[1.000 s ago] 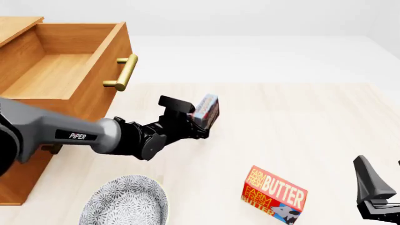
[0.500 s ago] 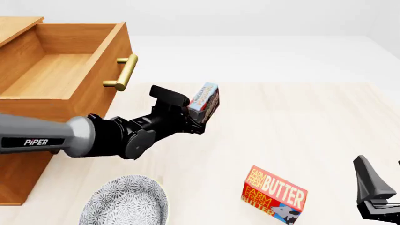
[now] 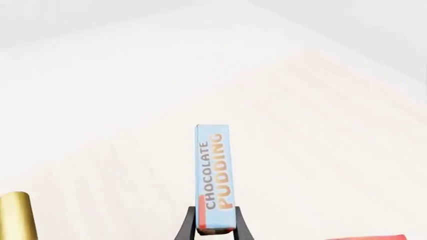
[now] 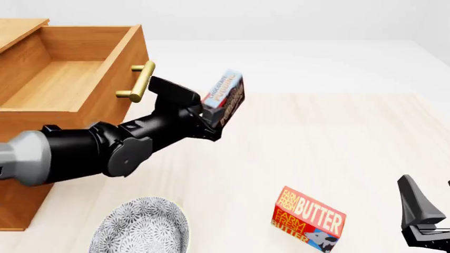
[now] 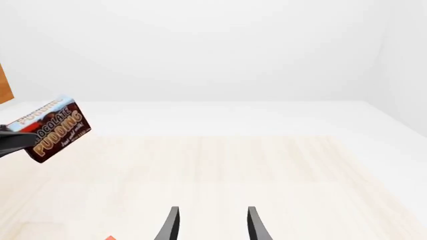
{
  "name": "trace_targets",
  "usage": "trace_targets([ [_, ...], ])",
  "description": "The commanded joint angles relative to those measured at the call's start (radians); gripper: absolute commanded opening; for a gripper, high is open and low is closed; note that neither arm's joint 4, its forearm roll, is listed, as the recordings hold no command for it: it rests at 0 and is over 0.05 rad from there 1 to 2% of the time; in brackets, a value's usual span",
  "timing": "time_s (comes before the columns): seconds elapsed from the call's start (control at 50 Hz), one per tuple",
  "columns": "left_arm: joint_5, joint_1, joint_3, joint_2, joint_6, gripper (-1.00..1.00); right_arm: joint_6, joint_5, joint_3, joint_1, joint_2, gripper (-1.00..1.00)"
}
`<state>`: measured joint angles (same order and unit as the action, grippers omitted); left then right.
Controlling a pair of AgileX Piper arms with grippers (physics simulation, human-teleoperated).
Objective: Put the chocolate pudding in the top drawer of the cabinet and close it.
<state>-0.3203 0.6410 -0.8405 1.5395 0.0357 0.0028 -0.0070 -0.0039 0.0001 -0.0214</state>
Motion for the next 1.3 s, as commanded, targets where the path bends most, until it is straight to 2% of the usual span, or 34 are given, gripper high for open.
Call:
trace_targets([
  [0.02, 0.053, 0.011, -0.001, -0.097, -0.045, -1.00, 0.000, 0.000, 0.000, 0.000, 0.000, 1.00],
  [0.4, 0.182, 0.035, -0.081, -0.210, -0.079, -1.00, 0.000, 0.000, 0.000, 0.000, 0.000, 1.00],
  [0.44, 0.166, 0.037, -0.066, -0.218, -0.077, -1.00, 0.000, 0.000, 0.000, 0.000, 0.000, 1.00],
  [0.46, 0.203, 0.040, -0.097, -0.228, -0.078, -1.00, 0.000, 0.000, 0.000, 0.000, 0.000, 1.00],
  [0.54, 0.205, 0.045, -0.094, -0.233, -0.101, -1.00, 0.000, 0.000, 0.000, 0.000, 0.000, 1.00],
  [0.6, 0.259, 0.042, -0.137, -0.250, -0.115, -1.00, 0.000, 0.000, 0.000, 0.000, 0.000, 1.00],
  [0.74, 0.290, 0.046, -0.157, -0.280, -0.133, -1.00, 0.000, 0.000, 0.000, 0.000, 0.000, 1.00],
  [0.82, 0.333, 0.049, -0.191, -0.295, -0.172, -1.00, 0.000, 0.000, 0.000, 0.000, 0.000, 1.00],
  [1.14, 0.442, 0.034, -0.288, -0.312, -0.204, -1.00, 0.000, 0.000, 0.000, 0.000, 0.000, 1.00],
  [1.3, 0.482, -0.013, -0.303, -0.343, -0.222, -1.00, 0.000, 0.000, 0.000, 0.000, 0.000, 1.00],
])
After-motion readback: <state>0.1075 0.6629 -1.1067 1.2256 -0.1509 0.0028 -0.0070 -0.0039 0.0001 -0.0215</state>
